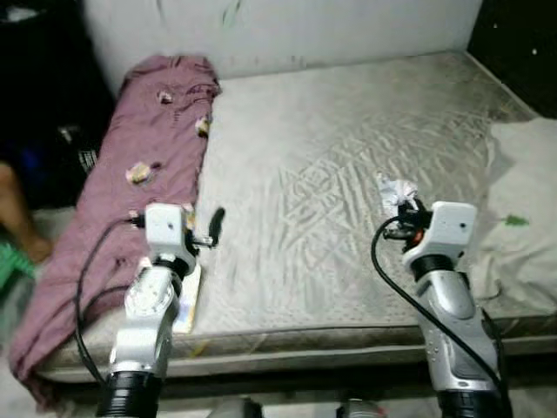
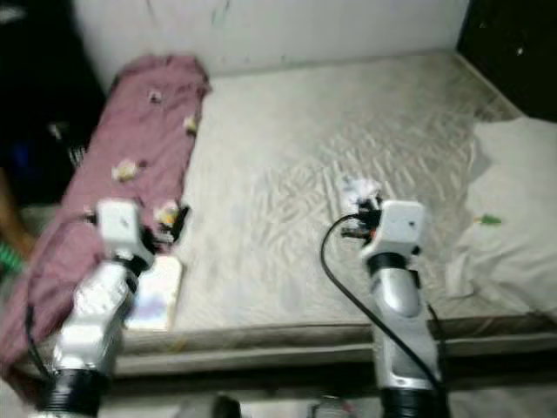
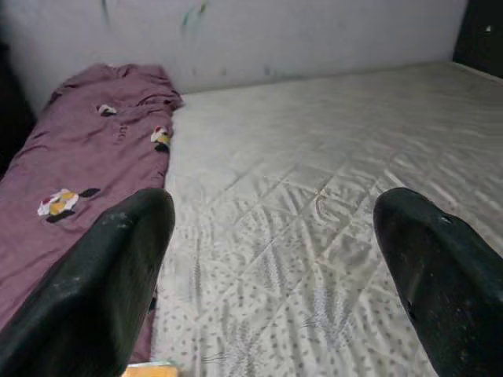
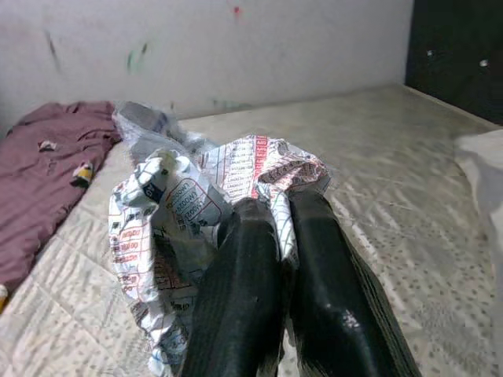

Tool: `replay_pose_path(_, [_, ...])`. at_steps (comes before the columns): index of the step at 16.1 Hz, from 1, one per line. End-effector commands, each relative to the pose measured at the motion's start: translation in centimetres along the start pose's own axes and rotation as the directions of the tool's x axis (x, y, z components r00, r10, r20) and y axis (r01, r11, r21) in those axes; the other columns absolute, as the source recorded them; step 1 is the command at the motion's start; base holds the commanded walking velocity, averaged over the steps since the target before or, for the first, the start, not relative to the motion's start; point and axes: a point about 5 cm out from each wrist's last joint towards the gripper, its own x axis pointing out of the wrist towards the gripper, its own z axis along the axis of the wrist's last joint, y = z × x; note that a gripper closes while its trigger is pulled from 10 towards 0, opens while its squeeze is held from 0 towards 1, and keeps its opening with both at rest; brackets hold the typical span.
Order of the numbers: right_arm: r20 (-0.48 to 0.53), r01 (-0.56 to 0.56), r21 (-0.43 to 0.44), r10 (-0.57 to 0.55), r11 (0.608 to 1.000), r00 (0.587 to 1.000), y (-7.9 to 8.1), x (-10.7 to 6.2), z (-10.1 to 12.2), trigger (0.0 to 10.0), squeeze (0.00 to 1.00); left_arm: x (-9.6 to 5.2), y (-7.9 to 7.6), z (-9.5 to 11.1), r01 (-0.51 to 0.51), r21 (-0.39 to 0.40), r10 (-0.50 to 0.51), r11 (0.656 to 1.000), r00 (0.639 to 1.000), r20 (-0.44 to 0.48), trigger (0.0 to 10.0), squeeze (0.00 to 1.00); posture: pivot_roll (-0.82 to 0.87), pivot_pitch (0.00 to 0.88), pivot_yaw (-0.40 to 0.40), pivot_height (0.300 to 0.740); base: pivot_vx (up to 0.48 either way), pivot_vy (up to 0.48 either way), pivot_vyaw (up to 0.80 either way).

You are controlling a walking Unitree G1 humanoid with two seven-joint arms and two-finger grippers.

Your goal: Clean up the room

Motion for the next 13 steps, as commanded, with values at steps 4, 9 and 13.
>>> replay_pose_path(4, [0.016,-0.043,0.0,0.043,0.999,0.999,1.22,0.14,0.37,10.0,0.0,-0.1,1.15,0.43,-0.028,0.013,0.028,1.0,1.0,0.008,10.0,0.0,-0.08,0.0,0.108,0.74,0.0,0.47,0.0])
replay_pose_path(9, [0.003,-0.053,0.018,0.053,0.998,0.999,1.29,0.17,0.17,10.0,0.0,-0.05,1.03,0.42,-0.024,0.011,0.024,1.0,1.0,0.007,10.0,0.0,-0.09,0.0,0.105,0.74,0.0,0.47,0.0])
replay_pose_path(13, [-0.003,-0.063,0.018,0.063,0.998,0.998,1.39,0.06,0.05,10.0,0.0,-0.1,0.89,0.41,-0.018,0.009,0.018,1.0,1.0,0.01,10.0,0.0,-0.09,0.0,0.104,0.74,0.0,0.469,0.0])
